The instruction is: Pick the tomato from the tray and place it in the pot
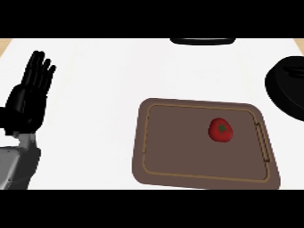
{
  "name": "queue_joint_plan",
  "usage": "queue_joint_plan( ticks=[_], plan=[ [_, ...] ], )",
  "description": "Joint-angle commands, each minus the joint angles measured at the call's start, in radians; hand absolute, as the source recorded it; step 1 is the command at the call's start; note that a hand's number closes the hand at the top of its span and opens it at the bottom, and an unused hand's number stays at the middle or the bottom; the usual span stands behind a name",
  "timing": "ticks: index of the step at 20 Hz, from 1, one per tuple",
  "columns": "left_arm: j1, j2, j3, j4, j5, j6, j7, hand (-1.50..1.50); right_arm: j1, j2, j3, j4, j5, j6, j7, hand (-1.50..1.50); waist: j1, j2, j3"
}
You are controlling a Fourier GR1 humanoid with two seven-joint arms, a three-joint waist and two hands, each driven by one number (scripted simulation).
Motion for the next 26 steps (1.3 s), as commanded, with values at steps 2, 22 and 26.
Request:
queue_joint_plan(
  ticks=[2, 22, 26],
  plan=[
    [-0.015, -0.012, -0.011, -0.02, -0.018, 0.017, 0.037, 0.0, -0.017, -0.017, 0.096, -0.094, 0.109, 0.055, 0.031, -1.5, 0.001, -0.006, -0.001],
    [-0.052, -0.046, 0.026, -0.006, -0.079, 0.0, 0.077, 0.0, 0.078, 0.244, 0.153, -0.286, 0.367, 0.12, 0.342, -1.5, -0.006, -0.005, 0.0],
    [-0.043, -0.045, 0.053, -0.002, -0.061, -0.042, 0.053, 0.0, 0.086, 0.288, 0.122, -0.239, 0.413, 0.074, 0.252, -1.5, -0.003, -0.005, 0.0]
  ],
)
